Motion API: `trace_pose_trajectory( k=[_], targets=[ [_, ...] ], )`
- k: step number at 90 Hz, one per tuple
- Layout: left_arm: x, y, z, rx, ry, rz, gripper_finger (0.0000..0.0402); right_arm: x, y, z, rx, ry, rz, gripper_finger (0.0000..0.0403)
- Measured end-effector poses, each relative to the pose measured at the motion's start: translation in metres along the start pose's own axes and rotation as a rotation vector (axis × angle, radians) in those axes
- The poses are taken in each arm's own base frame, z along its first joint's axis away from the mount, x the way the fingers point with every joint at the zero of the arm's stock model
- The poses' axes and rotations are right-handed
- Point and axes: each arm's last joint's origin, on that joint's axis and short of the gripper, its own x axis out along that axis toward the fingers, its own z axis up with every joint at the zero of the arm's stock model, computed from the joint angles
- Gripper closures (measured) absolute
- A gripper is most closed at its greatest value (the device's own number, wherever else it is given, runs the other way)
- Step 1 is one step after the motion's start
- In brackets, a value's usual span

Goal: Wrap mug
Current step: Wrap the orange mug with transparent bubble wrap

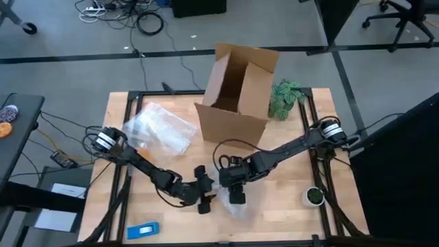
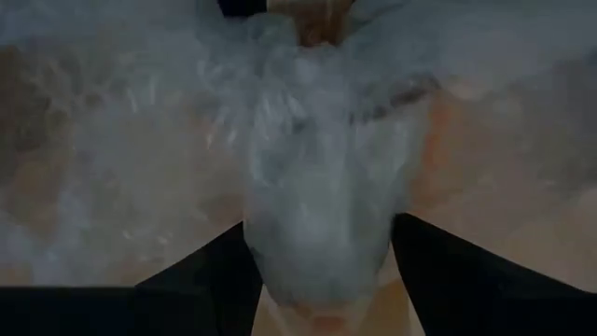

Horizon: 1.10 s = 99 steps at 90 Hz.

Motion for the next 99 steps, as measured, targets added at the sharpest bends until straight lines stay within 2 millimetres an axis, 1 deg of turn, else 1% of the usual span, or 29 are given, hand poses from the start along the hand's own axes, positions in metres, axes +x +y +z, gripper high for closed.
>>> trace_pose_trajectory(
  k=[10, 18, 32, 45, 59, 75, 90, 99],
  targets=[
    [0.005, -0.001, -0.004, -0.005, -0.008, -0.004, 0.0193, -0.001, 0.006, -0.002, -0.009, 0.005, 0.001, 0.0275],
    [0.005, -0.001, -0.004, 0.000, -0.009, -0.005, 0.0193, -0.008, 0.010, 0.000, -0.010, 0.018, -0.003, 0.0275],
    [0.005, 0.001, -0.002, 0.005, -0.015, 0.020, 0.0193, -0.028, 0.013, 0.010, -0.018, 0.067, -0.045, 0.0275],
    [0.002, 0.002, 0.002, 0.022, -0.020, 0.033, 0.0193, -0.052, 0.020, 0.025, -0.025, 0.047, -0.031, 0.0275],
    [-0.002, 0.002, 0.007, 0.040, -0.032, 0.029, 0.0193, -0.063, 0.025, 0.030, -0.036, 0.032, -0.021, 0.0275],
    [-0.011, 0.003, 0.015, 0.045, -0.023, 0.018, 0.0193, -0.061, 0.022, 0.025, -0.043, 0.063, -0.070, 0.0275],
    [-0.018, 0.005, 0.020, 0.058, -0.003, 0.020, 0.0193, -0.045, 0.014, 0.013, -0.028, 0.113, -0.097, 0.0275],
    [-0.018, 0.005, 0.022, 0.051, -0.015, 0.015, 0.0193, -0.030, 0.010, 0.003, 0.000, 0.125, -0.072, 0.0275]
  ],
)
